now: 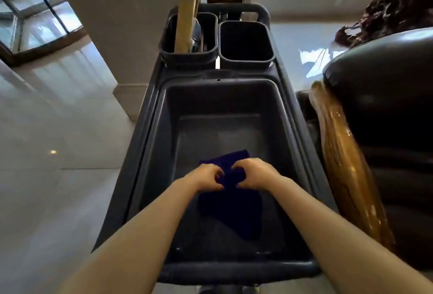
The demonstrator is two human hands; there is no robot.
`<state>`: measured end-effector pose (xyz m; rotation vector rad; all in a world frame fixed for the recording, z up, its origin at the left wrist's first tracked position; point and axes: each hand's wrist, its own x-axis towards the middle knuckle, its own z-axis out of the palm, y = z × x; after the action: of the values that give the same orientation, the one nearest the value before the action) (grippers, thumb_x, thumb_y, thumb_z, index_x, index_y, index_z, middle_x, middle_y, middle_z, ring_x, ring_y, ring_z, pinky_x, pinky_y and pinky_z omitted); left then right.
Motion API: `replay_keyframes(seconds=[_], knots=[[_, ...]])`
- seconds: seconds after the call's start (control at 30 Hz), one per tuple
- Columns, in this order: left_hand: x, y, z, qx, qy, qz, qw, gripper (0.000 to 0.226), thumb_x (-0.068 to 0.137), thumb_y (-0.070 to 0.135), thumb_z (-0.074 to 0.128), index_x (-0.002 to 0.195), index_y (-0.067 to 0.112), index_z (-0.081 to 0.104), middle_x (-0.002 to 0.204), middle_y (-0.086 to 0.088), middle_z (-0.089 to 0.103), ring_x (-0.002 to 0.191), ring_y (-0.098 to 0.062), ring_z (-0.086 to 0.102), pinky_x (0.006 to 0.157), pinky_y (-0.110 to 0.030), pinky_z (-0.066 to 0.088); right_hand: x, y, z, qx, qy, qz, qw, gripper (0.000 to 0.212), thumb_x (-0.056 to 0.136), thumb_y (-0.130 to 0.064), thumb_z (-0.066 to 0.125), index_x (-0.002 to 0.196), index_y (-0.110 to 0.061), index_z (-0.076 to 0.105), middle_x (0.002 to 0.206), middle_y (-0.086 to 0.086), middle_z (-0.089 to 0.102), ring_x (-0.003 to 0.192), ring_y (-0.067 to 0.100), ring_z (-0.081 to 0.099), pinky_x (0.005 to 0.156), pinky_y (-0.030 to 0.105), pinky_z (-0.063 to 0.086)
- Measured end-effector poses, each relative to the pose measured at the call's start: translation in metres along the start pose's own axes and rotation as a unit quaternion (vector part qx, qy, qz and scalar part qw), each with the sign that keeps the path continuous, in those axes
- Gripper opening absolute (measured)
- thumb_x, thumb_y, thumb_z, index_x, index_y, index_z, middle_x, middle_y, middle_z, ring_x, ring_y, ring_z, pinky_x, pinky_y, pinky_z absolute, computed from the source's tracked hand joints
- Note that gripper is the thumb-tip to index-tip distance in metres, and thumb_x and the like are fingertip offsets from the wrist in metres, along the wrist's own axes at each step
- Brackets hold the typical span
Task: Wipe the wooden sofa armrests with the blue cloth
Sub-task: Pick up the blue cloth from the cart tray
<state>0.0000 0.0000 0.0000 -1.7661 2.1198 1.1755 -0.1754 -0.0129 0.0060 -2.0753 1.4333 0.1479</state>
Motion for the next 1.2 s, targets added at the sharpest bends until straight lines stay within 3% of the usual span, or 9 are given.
replay_keyframes(seconds=[0.17,0.27,0.43,0.53,0.6,0.7,0.8,0.97,1.2], knots=[[0.006,-0.01,0.029,-0.005,-0.005,-0.023,1.0,0.057,0.08,0.025,0.066,0.133,0.017,0.046,0.137,-0.005,0.05,0.124,-0.02,0.047,0.103,-0.033,0.04,-0.003,0.016,0.037,0.048,-0.068,0.047,0.995,0.063,0.071,-0.03,0.075,0.128,-0.025,0.048,0.131,0.001,0.054,0.116,0.02,0.051,0.092,0.036,0.048],[0.009,-0.019,0.039,-0.006,0.023,-0.017,1.0,0.06,0.079,0.019,0.068,0.134,0.016,0.044,0.139,-0.006,0.048,0.127,-0.021,0.043,0.105,-0.031,0.036,-0.005,0.026,0.051,0.063,-0.039,0.032,0.997,0.06,0.072,-0.021,0.074,0.127,-0.019,0.051,0.132,0.005,0.053,0.121,0.021,0.047,0.099,0.033,0.043],[0.009,-0.028,0.046,-0.04,0.07,-0.025,0.996,0.039,0.073,0.009,0.068,0.112,0.012,0.061,0.119,-0.008,0.061,0.108,-0.021,0.056,0.091,-0.029,0.045,-0.007,0.03,0.061,0.052,0.012,0.017,0.998,0.042,0.076,-0.009,0.065,0.116,-0.018,0.059,0.12,0.006,0.059,0.11,0.022,0.052,0.092,0.033,0.045],[0.007,-0.03,0.043,-0.082,0.059,-0.033,0.994,0.031,0.072,0.007,0.068,0.102,0.013,0.064,0.111,-0.006,0.064,0.095,-0.014,0.055,0.081,-0.023,0.043,-0.008,0.029,0.066,0.034,-0.009,0.009,0.999,0.05,0.074,-0.018,0.069,0.122,-0.02,0.055,0.118,0.003,0.052,0.111,0.021,0.044,0.093,0.034,0.043],[0.006,-0.032,0.041,-0.097,0.043,-0.036,0.994,0.028,0.073,0.008,0.069,0.099,0.015,0.064,0.108,-0.004,0.064,0.092,-0.012,0.053,0.079,-0.022,0.042,-0.011,0.028,0.072,0.008,0.008,0.009,1.0,0.05,0.075,-0.019,0.069,0.122,-0.023,0.054,0.117,0.001,0.044,0.109,0.019,0.042,0.091,0.033,0.043],[0.002,-0.036,0.04,-0.126,0.018,-0.044,0.991,0.023,0.073,0.011,0.071,0.093,0.019,0.061,0.101,0.0,0.06,0.09,-0.012,0.054,0.077,-0.023,0.042,-0.017,0.03,0.079,-0.009,0.076,0.002,0.997,0.03,0.076,-0.015,0.067,0.105,-0.021,0.061,0.118,0.001,0.042,0.112,0.02,0.041,0.088,0.032,0.043],[-0.004,-0.039,0.039,-0.157,0.019,-0.057,0.986,0.022,0.072,0.011,0.072,0.089,0.018,0.061,0.1,-0.001,0.06,0.091,-0.015,0.056,0.075,-0.024,0.044,-0.019,0.033,0.077,0.04,0.064,0.008,0.997,0.022,0.079,-0.012,0.064,0.1,-0.014,0.066,0.127,0.004,0.05,0.119,0.022,0.044,0.095,0.032,0.04],[-0.013,-0.035,0.02,-0.204,0.03,-0.045,0.977,0.022,0.069,0.009,0.075,0.08,0.021,0.061,0.095,0.0,0.064,0.093,-0.016,0.06,0.084,-0.03,0.05,-0.019,0.03,0.039,0.193,0.054,0.059,0.978,0.014,0.076,-0.01,0.069,0.089,-0.014,0.072,0.096,0.005,0.072,0.093,0.018,0.065,0.085,0.029,0.049],[-0.029,-0.011,-0.051,-0.237,0.074,0.025,0.968,0.025,0.07,0.002,0.073,0.08,0.023,0.064,0.086,-0.004,0.068,0.082,-0.017,0.065,0.075,-0.028,0.054,-0.031,0.013,-0.039,0.201,0.109,0.047,0.972,0.015,0.072,-0.01,0.073,0.086,-0.013,0.074,0.074,0.0,0.068,0.061,0.002,0.058,0.055,0.006,0.042]])
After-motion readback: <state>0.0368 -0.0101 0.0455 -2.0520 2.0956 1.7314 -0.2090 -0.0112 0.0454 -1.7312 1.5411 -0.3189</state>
